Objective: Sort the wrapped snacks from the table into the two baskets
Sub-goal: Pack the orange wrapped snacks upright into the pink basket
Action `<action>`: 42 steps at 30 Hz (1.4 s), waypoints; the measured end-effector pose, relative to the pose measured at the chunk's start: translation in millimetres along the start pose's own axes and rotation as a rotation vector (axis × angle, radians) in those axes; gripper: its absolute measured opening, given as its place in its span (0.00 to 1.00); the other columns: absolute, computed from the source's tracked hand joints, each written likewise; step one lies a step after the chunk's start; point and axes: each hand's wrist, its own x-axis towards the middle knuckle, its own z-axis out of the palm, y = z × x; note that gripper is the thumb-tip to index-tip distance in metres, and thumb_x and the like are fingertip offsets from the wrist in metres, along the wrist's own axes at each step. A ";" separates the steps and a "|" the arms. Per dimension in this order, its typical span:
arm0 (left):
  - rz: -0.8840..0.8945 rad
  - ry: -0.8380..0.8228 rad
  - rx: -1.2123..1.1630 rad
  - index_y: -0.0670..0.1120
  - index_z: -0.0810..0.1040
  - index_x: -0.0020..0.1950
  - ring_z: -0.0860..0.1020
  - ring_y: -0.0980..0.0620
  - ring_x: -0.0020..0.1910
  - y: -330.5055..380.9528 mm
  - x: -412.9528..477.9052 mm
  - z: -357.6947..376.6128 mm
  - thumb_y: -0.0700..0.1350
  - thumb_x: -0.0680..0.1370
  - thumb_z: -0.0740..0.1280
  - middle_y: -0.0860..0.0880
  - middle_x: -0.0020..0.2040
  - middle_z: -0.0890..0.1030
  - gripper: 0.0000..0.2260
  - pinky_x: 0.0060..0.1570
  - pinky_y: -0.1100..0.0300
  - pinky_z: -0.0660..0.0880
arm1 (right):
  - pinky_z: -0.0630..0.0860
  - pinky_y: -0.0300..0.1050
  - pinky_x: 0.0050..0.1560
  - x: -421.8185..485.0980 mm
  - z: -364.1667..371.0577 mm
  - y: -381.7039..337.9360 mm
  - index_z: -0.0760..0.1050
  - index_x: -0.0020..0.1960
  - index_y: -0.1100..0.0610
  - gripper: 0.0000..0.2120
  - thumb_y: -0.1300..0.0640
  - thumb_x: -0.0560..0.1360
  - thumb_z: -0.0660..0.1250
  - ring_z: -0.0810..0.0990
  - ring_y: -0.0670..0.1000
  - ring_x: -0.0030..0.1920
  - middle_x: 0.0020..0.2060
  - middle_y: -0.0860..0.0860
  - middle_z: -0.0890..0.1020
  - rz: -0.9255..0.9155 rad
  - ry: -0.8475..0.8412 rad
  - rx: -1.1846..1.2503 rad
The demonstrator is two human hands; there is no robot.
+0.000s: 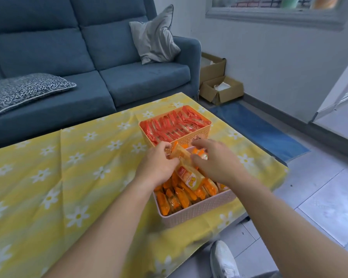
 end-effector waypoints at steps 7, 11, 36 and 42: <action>0.120 -0.034 -0.258 0.51 0.79 0.60 0.80 0.54 0.55 -9.5 7.7 10.0 0.36 0.75 0.70 0.54 0.53 0.82 0.16 0.55 0.57 0.78 | 0.83 0.48 0.42 11.6 9.6 -9.3 0.73 0.67 0.50 0.21 0.52 0.75 0.69 0.83 0.49 0.44 0.49 0.47 0.82 0.205 -0.120 0.196; 0.170 -0.035 -0.284 0.55 0.79 0.59 0.80 0.55 0.54 -7.2 9.2 13.0 0.39 0.77 0.67 0.57 0.53 0.83 0.15 0.54 0.53 0.78 | 0.81 0.42 0.37 16.7 -14.0 3.6 0.76 0.56 0.49 0.10 0.57 0.76 0.69 0.81 0.47 0.43 0.46 0.48 0.80 0.335 0.047 0.521; 0.214 -0.135 0.132 0.50 0.85 0.45 0.78 0.51 0.46 13.7 40.7 39.5 0.48 0.77 0.66 0.49 0.47 0.82 0.08 0.50 0.51 0.78 | 0.82 0.45 0.41 19.7 -9.0 57.2 0.72 0.54 0.49 0.13 0.52 0.76 0.75 0.81 0.45 0.46 0.45 0.39 0.78 0.358 0.314 0.419; 0.262 -0.102 0.200 0.61 0.81 0.58 0.70 0.52 0.60 6.5 52.3 48.3 0.40 0.79 0.62 0.56 0.56 0.74 0.17 0.61 0.54 0.69 | 0.81 0.46 0.41 22.8 -3.1 43.9 0.72 0.51 0.50 0.11 0.53 0.74 0.73 0.80 0.45 0.43 0.44 0.44 0.79 0.360 0.380 0.476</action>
